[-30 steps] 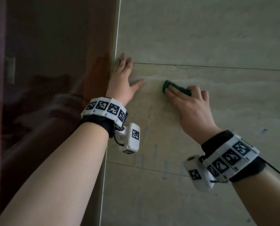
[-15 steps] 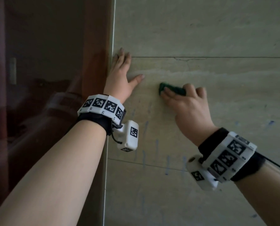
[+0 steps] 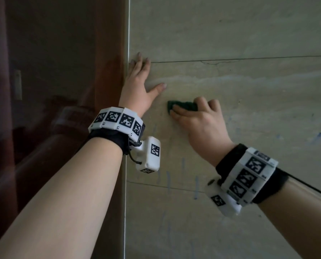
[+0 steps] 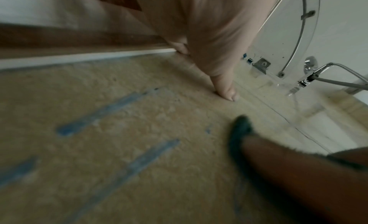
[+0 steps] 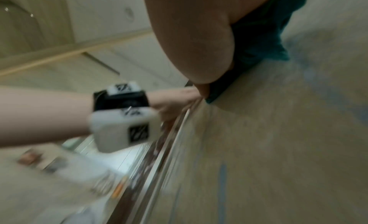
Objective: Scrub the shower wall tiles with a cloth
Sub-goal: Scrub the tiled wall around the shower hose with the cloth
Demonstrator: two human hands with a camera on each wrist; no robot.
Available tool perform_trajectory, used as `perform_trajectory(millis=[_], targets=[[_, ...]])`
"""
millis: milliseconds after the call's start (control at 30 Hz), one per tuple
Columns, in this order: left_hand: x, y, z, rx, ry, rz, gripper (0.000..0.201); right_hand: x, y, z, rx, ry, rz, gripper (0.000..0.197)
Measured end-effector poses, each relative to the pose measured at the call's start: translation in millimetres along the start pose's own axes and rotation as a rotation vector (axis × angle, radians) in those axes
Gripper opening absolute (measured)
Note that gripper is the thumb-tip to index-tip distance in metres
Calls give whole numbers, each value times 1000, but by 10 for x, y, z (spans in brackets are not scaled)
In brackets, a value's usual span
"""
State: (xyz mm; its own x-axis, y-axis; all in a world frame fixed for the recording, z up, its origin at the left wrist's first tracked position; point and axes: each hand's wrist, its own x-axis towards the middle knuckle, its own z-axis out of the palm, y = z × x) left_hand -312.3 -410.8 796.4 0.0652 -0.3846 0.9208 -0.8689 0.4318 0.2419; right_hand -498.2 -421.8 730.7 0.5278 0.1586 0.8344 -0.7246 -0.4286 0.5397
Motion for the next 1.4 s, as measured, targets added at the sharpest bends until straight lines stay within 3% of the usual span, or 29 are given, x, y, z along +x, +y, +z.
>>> perform_trajectory(millis=[200, 400, 467, 600, 667, 733, 833, 933, 1100, 1200, 1300, 1367, 1400], targets=[[-2, 19, -18, 3, -3, 2, 79, -476, -227, 80, 64, -152, -296, 46], [0, -4, -12, -5, 0, 2, 80, 172, 113, -4, 57, 36, 37, 41], [10, -9, -14, 1, 11, 0, 80, 195, -12, 51, 14, 27, 44, 37], [22, -4, -25, 26, 20, 10, 79, -126, -464, 207, 64, -126, -214, 11], [20, -2, -36, 25, 13, 12, 79, -329, -634, 227, 58, -248, -377, 10], [11, 5, -44, 30, 5, 9, 79, -353, -615, 231, 65, -289, -446, 11], [15, 3, -44, 34, 3, 16, 80, -136, -393, 238, 74, -146, -319, 16], [22, -17, -42, 19, 5, 8, 80, -31, -272, 207, 135, -69, -161, 44], [0, 27, -87, 20, -35, 0, 78, -420, -317, 189, 104, -176, -304, 51], [-120, 94, -149, -111, -35, -62, 67, -511, -209, 142, 126, -208, -296, 53], [-501, 72, -124, -296, 151, -110, 53, -522, -198, 128, 176, -174, -220, 50], [-856, -30, -24, -215, 282, -69, 48, -533, -217, 142, 189, -157, -187, 50], [-1033, -86, 39, -142, 279, -65, 48, -534, -226, 145, 193, -159, -176, 51]])
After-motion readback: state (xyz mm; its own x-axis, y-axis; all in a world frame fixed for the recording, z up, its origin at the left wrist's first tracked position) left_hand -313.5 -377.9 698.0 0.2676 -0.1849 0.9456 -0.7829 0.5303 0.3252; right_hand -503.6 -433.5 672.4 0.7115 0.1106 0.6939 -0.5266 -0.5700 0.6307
